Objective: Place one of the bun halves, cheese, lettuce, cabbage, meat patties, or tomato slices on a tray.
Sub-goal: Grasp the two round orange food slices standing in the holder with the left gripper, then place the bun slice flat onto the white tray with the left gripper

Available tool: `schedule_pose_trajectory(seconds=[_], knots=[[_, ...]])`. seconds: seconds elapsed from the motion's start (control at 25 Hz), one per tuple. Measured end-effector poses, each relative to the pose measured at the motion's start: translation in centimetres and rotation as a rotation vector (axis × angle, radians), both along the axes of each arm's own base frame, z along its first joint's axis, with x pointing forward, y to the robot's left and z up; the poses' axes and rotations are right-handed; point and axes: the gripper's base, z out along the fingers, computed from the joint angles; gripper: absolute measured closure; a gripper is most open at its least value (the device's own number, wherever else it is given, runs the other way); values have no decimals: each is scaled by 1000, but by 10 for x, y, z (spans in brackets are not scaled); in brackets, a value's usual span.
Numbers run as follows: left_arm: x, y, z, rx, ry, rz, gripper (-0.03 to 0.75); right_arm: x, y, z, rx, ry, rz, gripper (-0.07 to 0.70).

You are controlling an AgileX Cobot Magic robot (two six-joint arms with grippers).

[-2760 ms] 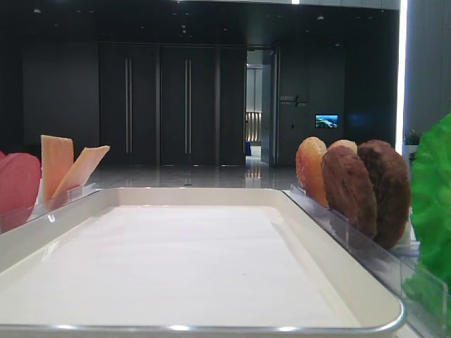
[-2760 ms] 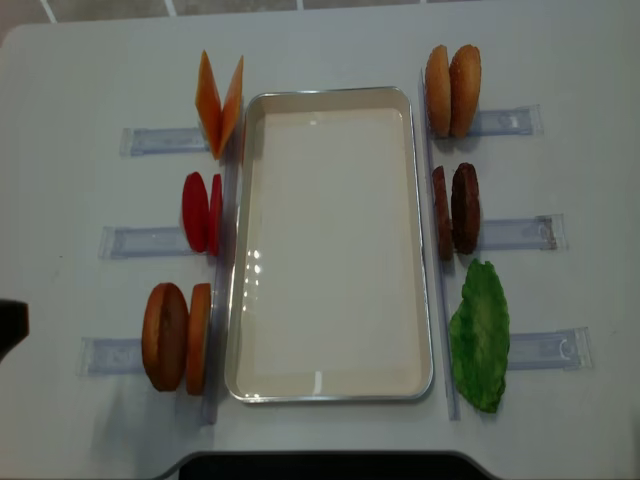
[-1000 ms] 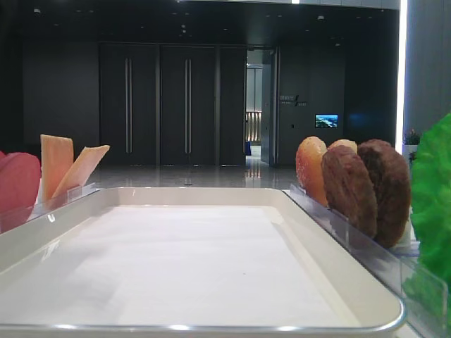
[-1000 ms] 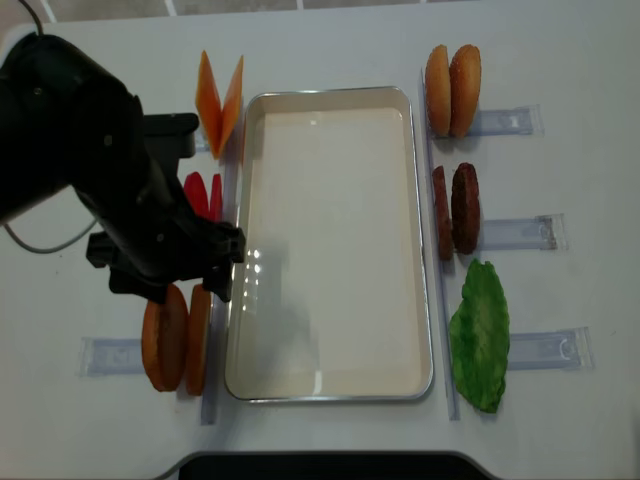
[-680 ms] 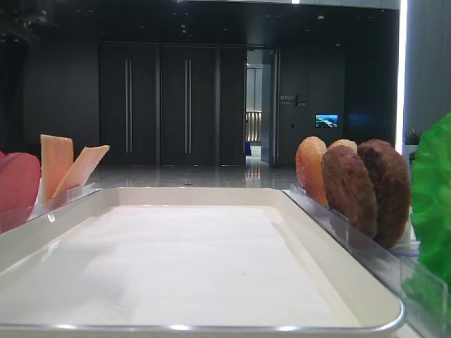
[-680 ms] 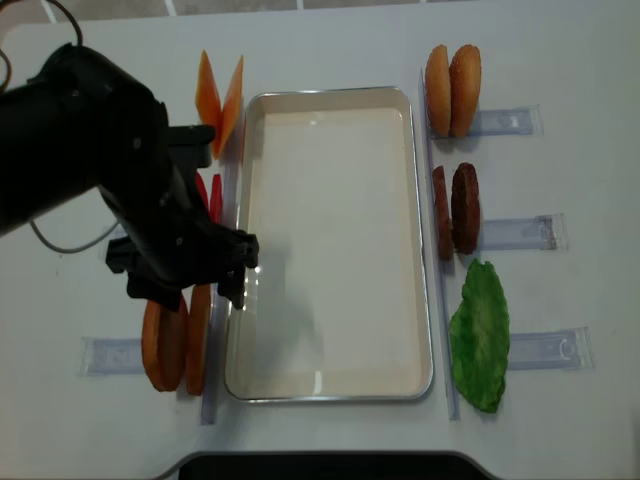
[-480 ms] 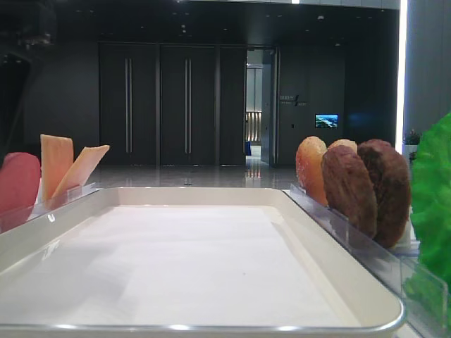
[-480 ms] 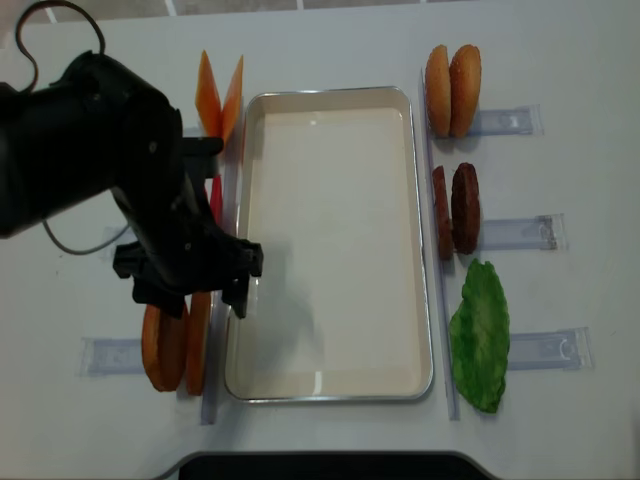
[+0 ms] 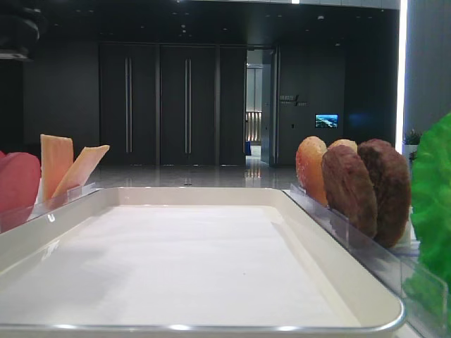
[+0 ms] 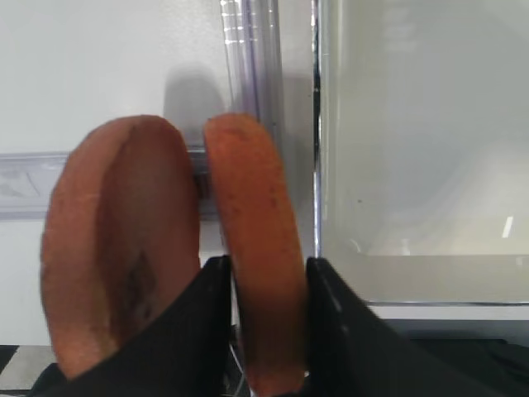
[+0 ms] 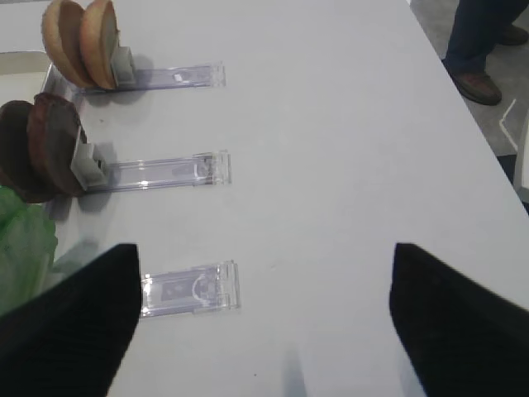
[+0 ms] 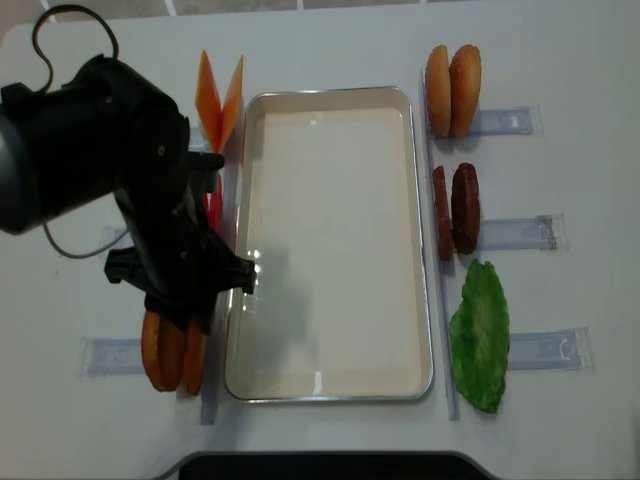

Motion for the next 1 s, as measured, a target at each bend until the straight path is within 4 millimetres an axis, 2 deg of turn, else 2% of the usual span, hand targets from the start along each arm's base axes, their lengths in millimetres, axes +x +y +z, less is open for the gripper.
schedule_pose_trajectory(seconds=[0.08,0.32,0.48,0.64,0.76,0.88,1.0], knots=[[0,1,0,12,-3,-8,566,0,0,0,0,0,0,51],[-1,2,4,3,-9,-8,571,0,0,0,0,0,0,51],[-12,6,34,-98,-110,-2,571,0,0,0,0,0,0,51],[-26,5,69,-294,-241,-7,572,0,0,0,0,0,0,51],[-31,0,82,-417,-293,-66,574,0,0,0,0,0,0,51],[-29,-4,79,-529,-293,-100,574,0,0,0,0,0,0,51],[-27,-1,63,-610,-296,-117,574,0,0,0,0,0,0,51]])
